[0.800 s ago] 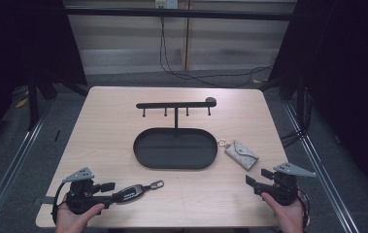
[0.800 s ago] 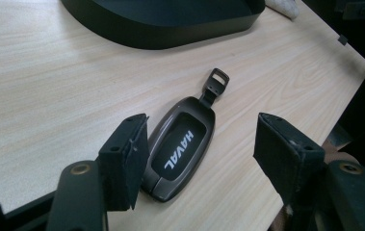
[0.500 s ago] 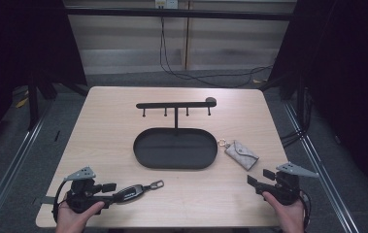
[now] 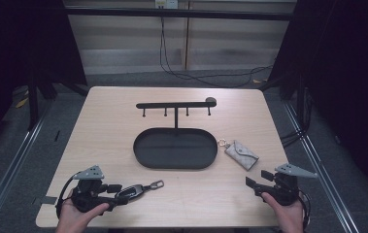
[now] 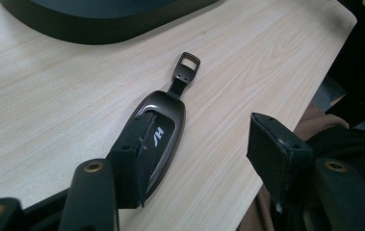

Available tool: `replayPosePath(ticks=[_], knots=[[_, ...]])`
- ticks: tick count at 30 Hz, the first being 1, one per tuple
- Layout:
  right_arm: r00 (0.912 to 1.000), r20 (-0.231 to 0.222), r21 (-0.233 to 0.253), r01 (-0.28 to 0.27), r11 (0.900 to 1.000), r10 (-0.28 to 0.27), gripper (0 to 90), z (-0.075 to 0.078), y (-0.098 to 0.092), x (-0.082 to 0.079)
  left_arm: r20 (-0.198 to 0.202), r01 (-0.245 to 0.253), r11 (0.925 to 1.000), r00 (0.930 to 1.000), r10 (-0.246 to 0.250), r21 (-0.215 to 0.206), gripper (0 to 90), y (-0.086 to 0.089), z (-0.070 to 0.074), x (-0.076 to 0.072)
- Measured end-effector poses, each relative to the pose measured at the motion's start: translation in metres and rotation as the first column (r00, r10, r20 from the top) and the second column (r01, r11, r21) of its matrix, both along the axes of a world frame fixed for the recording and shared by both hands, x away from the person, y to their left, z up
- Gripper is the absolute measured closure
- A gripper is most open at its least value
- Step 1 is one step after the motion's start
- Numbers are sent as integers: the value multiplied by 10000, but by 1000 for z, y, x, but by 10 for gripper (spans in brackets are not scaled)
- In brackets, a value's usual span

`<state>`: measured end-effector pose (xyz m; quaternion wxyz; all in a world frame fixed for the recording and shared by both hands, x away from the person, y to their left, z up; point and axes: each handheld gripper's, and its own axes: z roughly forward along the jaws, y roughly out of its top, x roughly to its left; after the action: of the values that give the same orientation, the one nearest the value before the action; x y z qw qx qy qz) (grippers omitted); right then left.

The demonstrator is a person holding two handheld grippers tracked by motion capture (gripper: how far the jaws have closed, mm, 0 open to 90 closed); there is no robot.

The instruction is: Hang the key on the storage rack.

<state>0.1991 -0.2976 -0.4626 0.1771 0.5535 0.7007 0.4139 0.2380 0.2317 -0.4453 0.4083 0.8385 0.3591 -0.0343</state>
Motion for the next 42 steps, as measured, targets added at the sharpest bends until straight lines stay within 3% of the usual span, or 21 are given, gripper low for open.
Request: replayPosePath(ticks=[3, 6, 9, 10, 17, 18, 19, 20, 22, 26, 30, 32, 35, 37, 38, 39, 40, 42], knots=[[10000, -63, 24, -31, 10000, 31, 277, -1, 0, 1, 18, -140, 9997, 9999, 140, 194, 457, -6, 2, 3], [9998, -95, 7, -177, 9998, 177, 281, -1, 1, 1, 330, 70, 9981, 9994, -90, 604, 474, -18, 10, 7], [9997, -89, -52, -224, 9997, 223, 281, 0, 1, 0, 354, 202, 9969, 9991, -230, 755, 474, -24, 13, 11], [9997, -112, -60, -228, 9997, 227, 281, -1, 2, 1, 461, 435, 9933, 9978, -486, 1066, 479, -30, 16, 15], [9996, -187, -49, -219, 9997, 218, 281, -1, 1, 1, 465, 847, 9831, 9945, -934, 1624, 512, -50, 22, 28], [9996, -209, -98, -184, 9998, 182, 277, -1, 1, 2, 441, 1145, 9768, 9913, -1244, 1812, 514, -57, 23, 29], [9996, -209, -98, -184, 9998, 182, 277, -1, 1, 2, 441, 1145, 9768, 9913, -1244, 1812, 509, -57, 23, 29], [9996, -227, -71, -187, 9998, 185, 275, -1, 1, 2, 353, 1454, 9652, 9870, -1566, 2175, 483, -65, 23, 32], [9995, -246, -68, -185, 9998, 183, 275, -1, 1, 2, 213, 1559, 9632, 9862, -1645, 2192, 442, -66, 23, 34], [9995, -257, -65, -198, 9998, 197, 275, -2, 1, 2, -91, 1717, 9572, 9846, -1744, 2329, 444, -72, 22, 42], [9992, -321, -35, -227, 9997, 226, 275, -2, 1, 2, -252, 2057, 9402, 9781, -2067, 2717, 487, -81, 23, 45], [9991, -349, 12, -231, 9997, 231, 275, -2, 1, 3, -469, 2519, 9264, 9674, -2489, 2800, 581, -86, 24, 48], [9991, -357, 12, -234, 9997, 234, 275, -2, 1, 3, -496, 2492, 9202, 9680, -2459, 3018, 572, -92, 24, 50], [9992, -332, 4, -233, 9997, 233, 275, -2, 1, 3, -690, 2765, 9078, 9608, -2686, 3153, 576, -99, 24, 54], [9992, -332, 4, -233, 9997, 233, 275, -2, 1, 3, -690, 2765, 9078, 9608, -2686, 3153, 576, -99, 24, 54], [9991, -338, 10, -239, 9997, 239, 275, -2, 1, 3, -767, 2827, 8959, 9589, -2733, 3427, 580, -103, 23, 56], [9991, -339, 9, -245, 9997, 245, 275, -2, 1, 3, -767, 2827, 8959, 9589, -2733, 3427, 579, -103, 23, 56], [9990, -352, 8, -261, 9997, 261, 275, -2, 1, 3, -811, 2927, 8810, 9556, -2833, 3717, 550, -109, 21, 59]])
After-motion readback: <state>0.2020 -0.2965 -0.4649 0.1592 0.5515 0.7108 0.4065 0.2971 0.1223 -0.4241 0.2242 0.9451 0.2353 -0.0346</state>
